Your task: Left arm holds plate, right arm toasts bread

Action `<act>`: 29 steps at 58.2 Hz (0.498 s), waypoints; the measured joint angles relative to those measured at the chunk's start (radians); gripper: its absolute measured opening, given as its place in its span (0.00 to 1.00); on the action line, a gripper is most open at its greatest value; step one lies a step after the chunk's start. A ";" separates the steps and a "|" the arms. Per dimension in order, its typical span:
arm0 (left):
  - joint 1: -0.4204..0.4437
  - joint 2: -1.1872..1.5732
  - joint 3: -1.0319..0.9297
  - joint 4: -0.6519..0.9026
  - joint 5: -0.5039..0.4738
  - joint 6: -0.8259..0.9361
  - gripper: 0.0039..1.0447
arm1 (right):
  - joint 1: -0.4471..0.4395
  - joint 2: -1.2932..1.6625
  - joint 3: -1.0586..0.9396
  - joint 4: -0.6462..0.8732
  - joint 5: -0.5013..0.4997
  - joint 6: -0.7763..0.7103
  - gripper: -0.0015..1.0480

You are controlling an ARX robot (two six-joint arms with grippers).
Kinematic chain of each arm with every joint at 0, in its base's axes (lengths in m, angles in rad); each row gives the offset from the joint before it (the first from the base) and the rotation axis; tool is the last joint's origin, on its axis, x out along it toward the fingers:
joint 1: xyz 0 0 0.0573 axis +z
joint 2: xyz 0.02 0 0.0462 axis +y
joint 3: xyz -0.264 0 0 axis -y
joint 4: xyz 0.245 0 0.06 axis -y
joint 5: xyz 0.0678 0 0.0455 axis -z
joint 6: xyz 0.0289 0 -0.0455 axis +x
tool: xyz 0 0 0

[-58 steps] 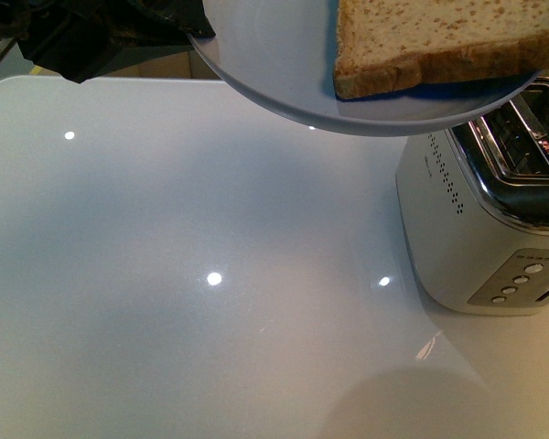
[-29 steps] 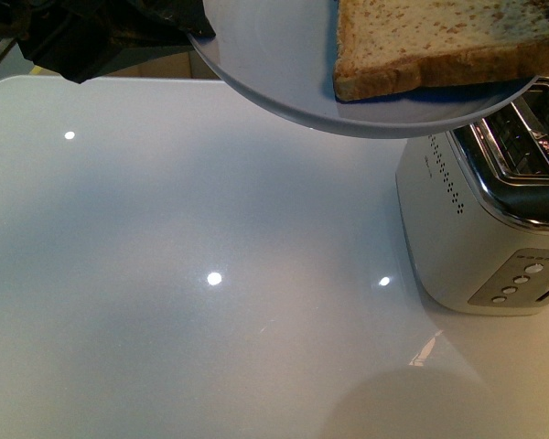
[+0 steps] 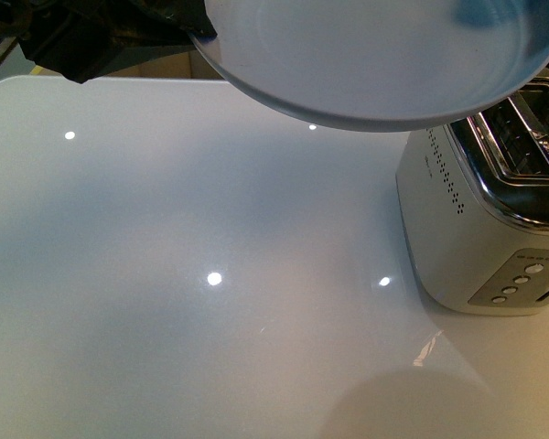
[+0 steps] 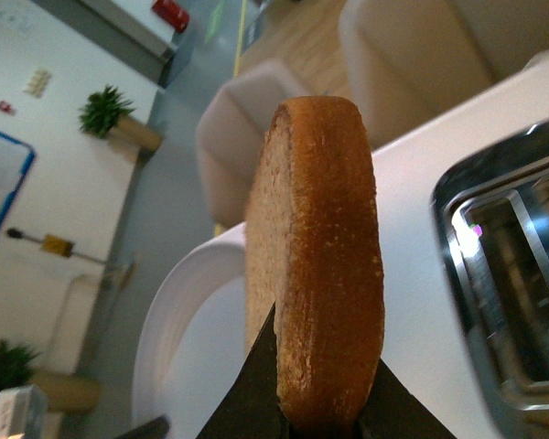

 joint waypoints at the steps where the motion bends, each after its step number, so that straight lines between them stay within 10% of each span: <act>1: 0.000 0.000 0.000 0.000 0.000 0.000 0.03 | -0.013 -0.003 0.010 -0.006 0.008 -0.032 0.04; 29: 0.000 0.000 0.000 0.000 0.000 0.000 0.03 | -0.036 0.145 0.026 -0.020 0.106 -0.545 0.04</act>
